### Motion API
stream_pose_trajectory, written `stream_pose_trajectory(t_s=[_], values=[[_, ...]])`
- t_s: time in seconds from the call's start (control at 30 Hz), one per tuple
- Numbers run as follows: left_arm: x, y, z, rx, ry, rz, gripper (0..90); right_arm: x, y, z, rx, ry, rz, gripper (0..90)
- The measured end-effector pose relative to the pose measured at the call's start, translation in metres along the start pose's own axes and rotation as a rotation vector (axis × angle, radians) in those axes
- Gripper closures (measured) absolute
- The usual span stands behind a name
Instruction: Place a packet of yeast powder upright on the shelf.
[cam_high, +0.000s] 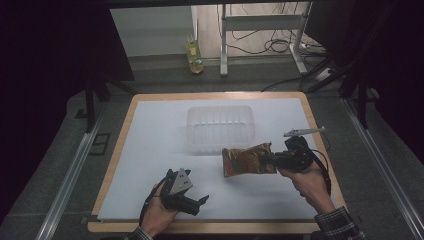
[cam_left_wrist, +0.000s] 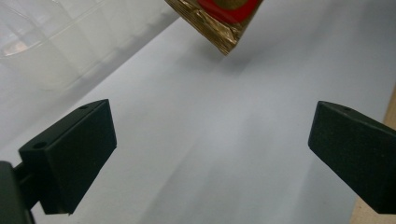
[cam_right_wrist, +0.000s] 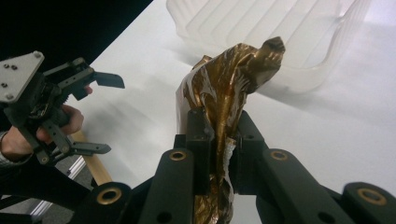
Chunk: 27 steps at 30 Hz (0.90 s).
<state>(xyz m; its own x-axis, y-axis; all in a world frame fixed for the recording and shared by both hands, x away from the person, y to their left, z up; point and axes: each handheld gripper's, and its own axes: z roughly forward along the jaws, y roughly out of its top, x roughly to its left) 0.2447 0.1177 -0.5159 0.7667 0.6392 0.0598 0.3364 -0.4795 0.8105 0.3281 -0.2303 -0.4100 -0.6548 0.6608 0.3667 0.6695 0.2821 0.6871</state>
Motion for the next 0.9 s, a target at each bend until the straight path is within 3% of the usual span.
stream_pose_trajectory(t_s=[0.6, 0.9], values=[[-0.003, -0.004, 0.006, 0.008, 0.004, 0.036, 0.0, 0.000, 0.031, -0.020, -0.015, -0.047, 0.044, 80.0], [-0.004, -0.005, 0.007, 0.011, 0.012, 0.056, 0.0, 0.001, 0.050, -0.021, -0.024, -0.077, 0.035, 80.0]])
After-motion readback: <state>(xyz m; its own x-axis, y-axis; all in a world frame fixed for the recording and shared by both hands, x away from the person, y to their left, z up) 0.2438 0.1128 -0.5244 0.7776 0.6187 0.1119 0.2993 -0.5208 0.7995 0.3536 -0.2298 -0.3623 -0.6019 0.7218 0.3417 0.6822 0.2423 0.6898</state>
